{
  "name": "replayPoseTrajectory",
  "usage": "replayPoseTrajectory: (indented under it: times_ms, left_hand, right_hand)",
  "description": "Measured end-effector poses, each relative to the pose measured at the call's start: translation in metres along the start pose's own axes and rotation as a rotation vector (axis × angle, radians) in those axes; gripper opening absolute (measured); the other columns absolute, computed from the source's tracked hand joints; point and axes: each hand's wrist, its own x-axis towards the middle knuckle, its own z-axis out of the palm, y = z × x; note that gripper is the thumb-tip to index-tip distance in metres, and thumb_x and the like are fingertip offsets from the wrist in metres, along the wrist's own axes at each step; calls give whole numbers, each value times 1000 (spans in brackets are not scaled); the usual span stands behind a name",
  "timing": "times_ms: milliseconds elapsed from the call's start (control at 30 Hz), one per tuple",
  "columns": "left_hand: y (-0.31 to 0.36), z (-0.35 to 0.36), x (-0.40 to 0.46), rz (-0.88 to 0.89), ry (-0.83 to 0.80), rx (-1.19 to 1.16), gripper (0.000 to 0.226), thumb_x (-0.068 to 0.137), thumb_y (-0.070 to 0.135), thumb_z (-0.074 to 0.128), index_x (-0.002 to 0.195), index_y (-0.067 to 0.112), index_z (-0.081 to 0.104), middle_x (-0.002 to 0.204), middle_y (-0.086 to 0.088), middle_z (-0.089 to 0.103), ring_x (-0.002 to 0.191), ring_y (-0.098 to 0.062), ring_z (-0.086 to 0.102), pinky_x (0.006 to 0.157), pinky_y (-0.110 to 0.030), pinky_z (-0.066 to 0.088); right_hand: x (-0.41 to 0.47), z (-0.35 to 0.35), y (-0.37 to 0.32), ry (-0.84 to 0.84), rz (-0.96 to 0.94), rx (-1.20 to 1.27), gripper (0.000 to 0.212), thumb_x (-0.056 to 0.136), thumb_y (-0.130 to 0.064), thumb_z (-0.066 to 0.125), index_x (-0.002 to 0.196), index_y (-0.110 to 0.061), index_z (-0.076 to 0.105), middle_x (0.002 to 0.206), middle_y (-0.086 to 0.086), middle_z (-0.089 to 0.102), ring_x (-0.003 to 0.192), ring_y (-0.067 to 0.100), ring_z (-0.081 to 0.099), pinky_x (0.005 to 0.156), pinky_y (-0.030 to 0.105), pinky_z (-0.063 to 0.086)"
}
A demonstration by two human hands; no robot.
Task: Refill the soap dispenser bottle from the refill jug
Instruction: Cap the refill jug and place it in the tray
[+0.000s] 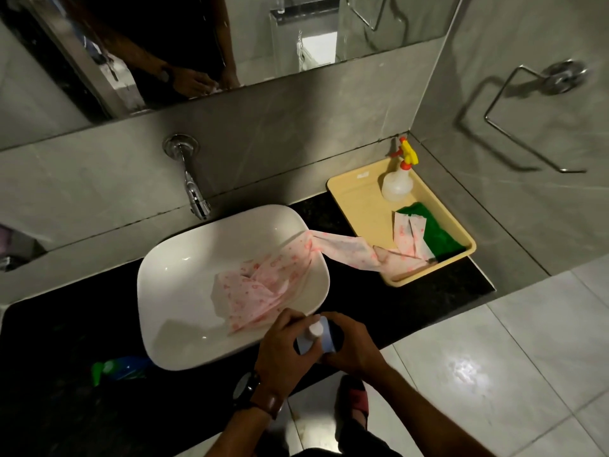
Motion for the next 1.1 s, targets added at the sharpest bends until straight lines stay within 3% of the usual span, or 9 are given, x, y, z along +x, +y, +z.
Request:
replayPoseTrajectory:
  times_ms: [67,233,333,433,667,767,867,1000,1100]
  left_hand:
    - [-1,-1,1,18,2,-6,38,76,29,76,113,29,70,104,11,61,97,4,54,86,-1,41]
    - [-8,-4,0,46,49,-98,35,81,24,80,113,33,72,110,22,65,106,3,61,92,-12,48]
    - [-13,-3,-6,53,73,-120,27,83,30,80,110,33,74,114,23,68,109,-1,64,93,-19,51]
    - [-15,-1,-9,46,108,-175,22,86,37,76,107,30,77,114,20,71,109,-3,67,94,-24,54]
    - [-17,-6,-2,36,45,-235,38,78,36,83,113,36,68,119,18,67,113,-6,64,96,-23,53]
    - [-20,-6,8,-63,160,-328,47,75,20,87,109,43,64,112,13,64,106,-10,65,84,-19,56]
    - [-23,-6,14,-113,235,-301,45,85,4,75,99,45,63,104,17,64,98,-10,66,78,-30,60]
    - [-17,-4,13,-49,89,-328,11,93,33,67,104,36,66,109,16,67,106,-6,65,88,-29,56]
    - [-8,2,10,-7,-51,-311,40,85,59,66,124,51,59,130,19,60,126,-2,54,102,-14,44]
  right_hand:
    - [1,0,-3,12,-19,-1,80,64,-37,95,135,-18,64,128,-3,70,117,10,65,99,28,54]
    - [-1,-2,-7,31,-8,27,82,58,-45,97,131,-23,66,123,-10,72,112,0,66,94,14,53]
    - [-3,-2,-8,33,-10,22,83,58,-49,97,131,-26,66,122,-13,71,112,-1,66,95,19,54]
    - [-4,-1,-10,46,-12,29,81,56,-54,96,128,-36,64,119,-21,70,110,-8,64,92,12,52]
    - [-6,-4,-15,59,-20,13,79,57,-56,95,127,-33,66,119,-20,70,108,-8,64,92,15,54]
    - [-4,-9,-21,76,-29,34,78,58,-50,95,127,-33,66,118,-18,71,109,-6,66,91,21,57]
    - [-2,-13,-25,106,-37,47,76,58,-54,95,125,-35,66,118,-19,71,109,-6,66,92,17,55]
    - [0,-14,-27,102,-36,31,80,57,-58,93,128,-30,66,120,-16,71,110,-3,65,93,18,55]
    - [-1,-13,-28,80,-46,3,79,62,-62,88,130,-31,63,121,-15,70,110,-2,64,93,18,55]
